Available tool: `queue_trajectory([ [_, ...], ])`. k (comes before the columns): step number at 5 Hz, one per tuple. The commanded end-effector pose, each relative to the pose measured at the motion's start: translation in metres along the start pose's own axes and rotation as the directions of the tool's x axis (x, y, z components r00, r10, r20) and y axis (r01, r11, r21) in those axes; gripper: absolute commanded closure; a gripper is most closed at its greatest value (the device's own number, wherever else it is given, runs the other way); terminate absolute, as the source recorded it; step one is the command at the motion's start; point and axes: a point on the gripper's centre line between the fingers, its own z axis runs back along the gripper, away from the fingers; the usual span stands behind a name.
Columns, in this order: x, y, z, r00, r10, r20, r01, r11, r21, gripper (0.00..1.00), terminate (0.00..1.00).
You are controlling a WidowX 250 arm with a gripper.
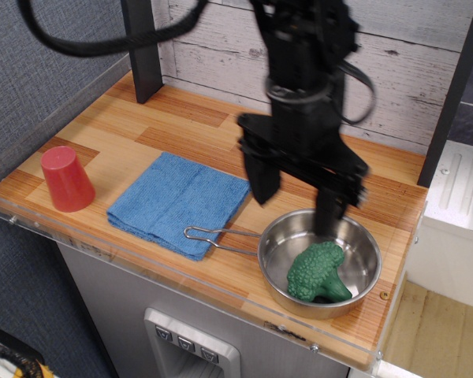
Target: Put the broccoli on the cloth.
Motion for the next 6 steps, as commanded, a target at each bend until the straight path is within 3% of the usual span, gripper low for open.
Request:
queue_trajectory([
  [1,0.001,-0.020,-0.020,0.993,-0.121,-0.014,0.121,0.991,0.054,0.00,0.00],
  [3,-0.001,-0.019,-0.043,0.990,-0.129,-0.054,0.133,0.988,0.082,0.00,0.00],
  [5,-0.004,-0.015,-0.045,0.993,-0.102,-0.064,0.107,0.991,0.085,0.00,0.00],
  [6,-0.004,-0.013,-0.047,0.992,-0.098,-0.074,0.103,0.992,0.078,1.00,0.00],
])
